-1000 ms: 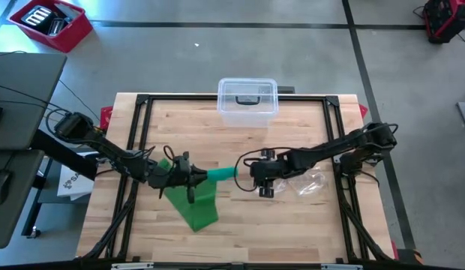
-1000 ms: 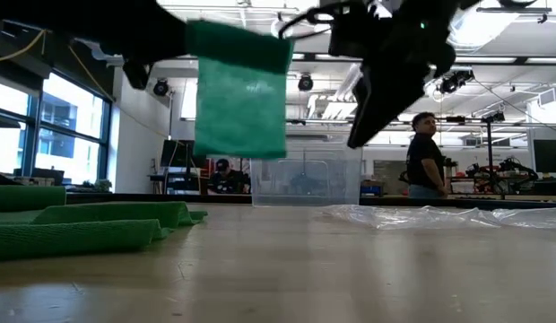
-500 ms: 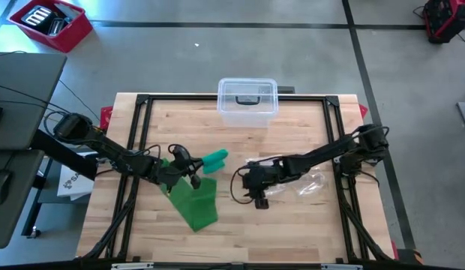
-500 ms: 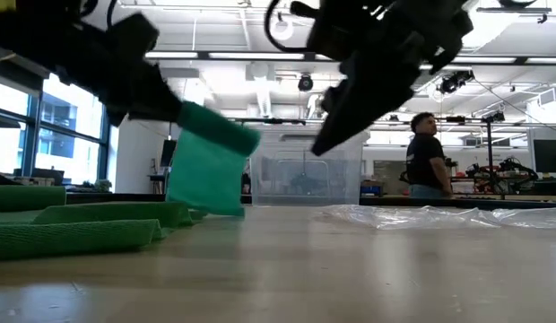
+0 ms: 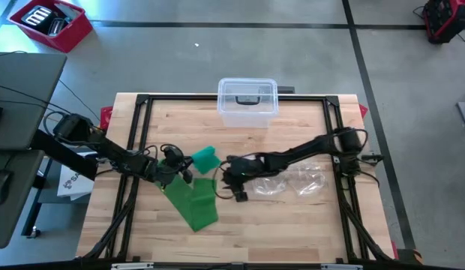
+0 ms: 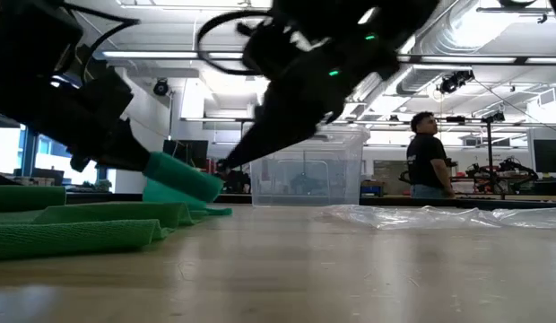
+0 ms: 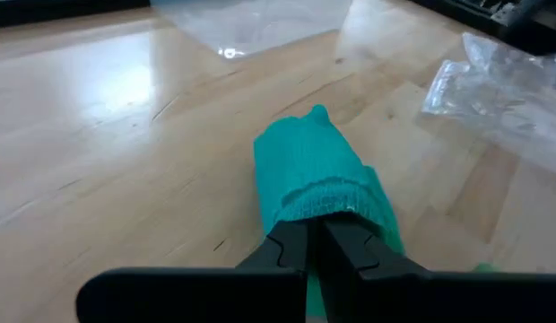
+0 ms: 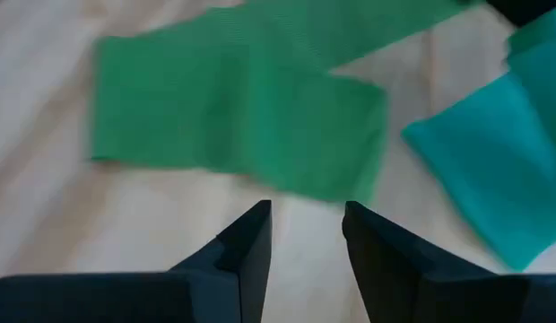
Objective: Roll bandage
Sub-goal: Roll the blue bandage
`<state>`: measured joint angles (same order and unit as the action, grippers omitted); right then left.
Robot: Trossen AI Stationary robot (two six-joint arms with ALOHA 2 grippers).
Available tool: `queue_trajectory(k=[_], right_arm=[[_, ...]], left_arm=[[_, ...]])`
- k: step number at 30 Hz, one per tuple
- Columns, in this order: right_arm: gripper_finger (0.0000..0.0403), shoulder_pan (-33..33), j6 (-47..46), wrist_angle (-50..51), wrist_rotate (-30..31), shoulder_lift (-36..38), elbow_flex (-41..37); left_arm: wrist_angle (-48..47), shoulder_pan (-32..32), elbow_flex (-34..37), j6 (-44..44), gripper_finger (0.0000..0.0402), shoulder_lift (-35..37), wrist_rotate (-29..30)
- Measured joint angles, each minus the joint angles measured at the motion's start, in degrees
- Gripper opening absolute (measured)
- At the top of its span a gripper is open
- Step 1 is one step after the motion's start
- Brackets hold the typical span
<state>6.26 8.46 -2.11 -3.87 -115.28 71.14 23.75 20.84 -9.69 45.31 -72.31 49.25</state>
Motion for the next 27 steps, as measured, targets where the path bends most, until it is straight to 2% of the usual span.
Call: queue_trajectory(k=[3,7,12,14,17,22,27], right_arm=[[0.0134,-1.7,4.0,4.5,0.6,-4.5,7.1],[0.0134,-3.5,8.2,12.2,4.6,-10.6,17.3],[0.0133,-5.8,14.3,24.0,2.8,-18.7,28.1],[0.0130,-6.4,13.9,26.8,4.2,-21.0,31.4],[0.0103,-6.7,12.0,29.8,4.9,-22.7,33.8],[0.0012,-6.8,12.8,32.7,2.3,-22.3,35.1],[0.0003,-5.6,11.5,41.5,3.0,-19.3,35.2]], left_arm=[[-0.2,0.0,0.7,1.0,0.0001,0.0,0.0],[-0.2,0.0,0.7,1.1,0.0001,0.0,0.0],[-0.2,0.1,0.7,1.1,0.0001,0.0,0.0],[-0.2,0.2,0.7,1.0,0.0001,0.0,0.0],[-0.3,0.2,0.7,1.1,0.0001,0.0,-0.1],[-0.3,0.2,0.7,1.1,0.0001,0.0,-0.2],[-0.3,0.3,0.7,1.1,0.0001,0.0,-0.7]])
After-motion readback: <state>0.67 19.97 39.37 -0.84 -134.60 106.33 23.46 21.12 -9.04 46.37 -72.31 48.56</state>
